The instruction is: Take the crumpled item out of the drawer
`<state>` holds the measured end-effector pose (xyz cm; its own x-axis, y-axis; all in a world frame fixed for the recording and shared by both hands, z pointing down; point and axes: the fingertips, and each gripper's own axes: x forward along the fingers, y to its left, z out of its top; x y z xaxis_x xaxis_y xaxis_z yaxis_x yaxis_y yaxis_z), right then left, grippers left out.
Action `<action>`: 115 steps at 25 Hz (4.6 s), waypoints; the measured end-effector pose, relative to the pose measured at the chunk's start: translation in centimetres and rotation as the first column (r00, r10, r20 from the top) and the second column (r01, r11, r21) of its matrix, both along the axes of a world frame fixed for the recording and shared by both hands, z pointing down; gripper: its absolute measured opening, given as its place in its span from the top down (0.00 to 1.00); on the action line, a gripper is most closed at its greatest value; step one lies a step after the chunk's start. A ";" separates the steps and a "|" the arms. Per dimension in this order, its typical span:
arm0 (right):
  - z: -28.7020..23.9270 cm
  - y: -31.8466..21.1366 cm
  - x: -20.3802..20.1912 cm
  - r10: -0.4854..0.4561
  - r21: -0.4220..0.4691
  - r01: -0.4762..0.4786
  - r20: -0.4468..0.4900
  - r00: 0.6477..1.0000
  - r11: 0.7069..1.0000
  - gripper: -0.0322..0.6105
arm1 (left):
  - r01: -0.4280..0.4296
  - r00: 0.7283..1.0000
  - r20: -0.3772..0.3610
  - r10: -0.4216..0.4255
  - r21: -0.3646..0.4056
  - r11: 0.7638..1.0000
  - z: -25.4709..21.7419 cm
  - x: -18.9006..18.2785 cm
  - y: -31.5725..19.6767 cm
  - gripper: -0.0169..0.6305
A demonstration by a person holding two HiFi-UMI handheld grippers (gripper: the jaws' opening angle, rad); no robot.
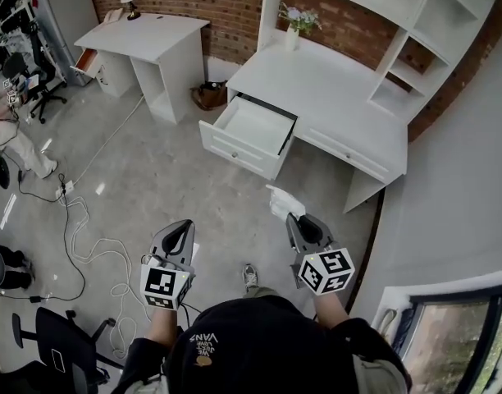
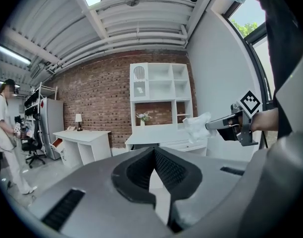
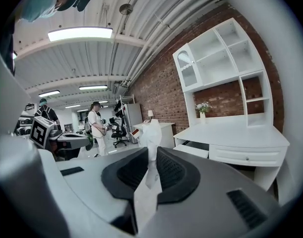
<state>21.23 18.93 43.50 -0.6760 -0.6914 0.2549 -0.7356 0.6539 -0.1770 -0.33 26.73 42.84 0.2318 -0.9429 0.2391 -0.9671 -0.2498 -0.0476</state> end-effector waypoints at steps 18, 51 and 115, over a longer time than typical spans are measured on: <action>2.0 -16.0 -0.7 -0.127 -0.023 0.127 0.000 0.992 0.992 0.88 | 0.117 0.993 0.000 -0.117 -0.026 0.993 1.4 1.2 -12.8 0.96; 4.2 -35.5 -18.4 0.186 -0.048 -0.189 -0.070 0.980 0.981 0.88 | -0.218 0.976 -0.025 0.217 -0.034 0.975 3.2 -18.5 -39.1 0.96; 44.1 -56.8 -27.2 -0.416 -0.604 0.096 -0.417 0.808 0.791 0.67 | 0.127 0.982 -0.106 -0.156 -0.239 0.963 16.9 -18.3 -52.6 0.96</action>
<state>-5.93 -37.84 87.59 -0.4644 -0.1510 0.8727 -0.6346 0.7441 -0.2090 -18.59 -25.92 59.69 0.1410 -0.8909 0.4317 -0.9882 -0.1001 0.1161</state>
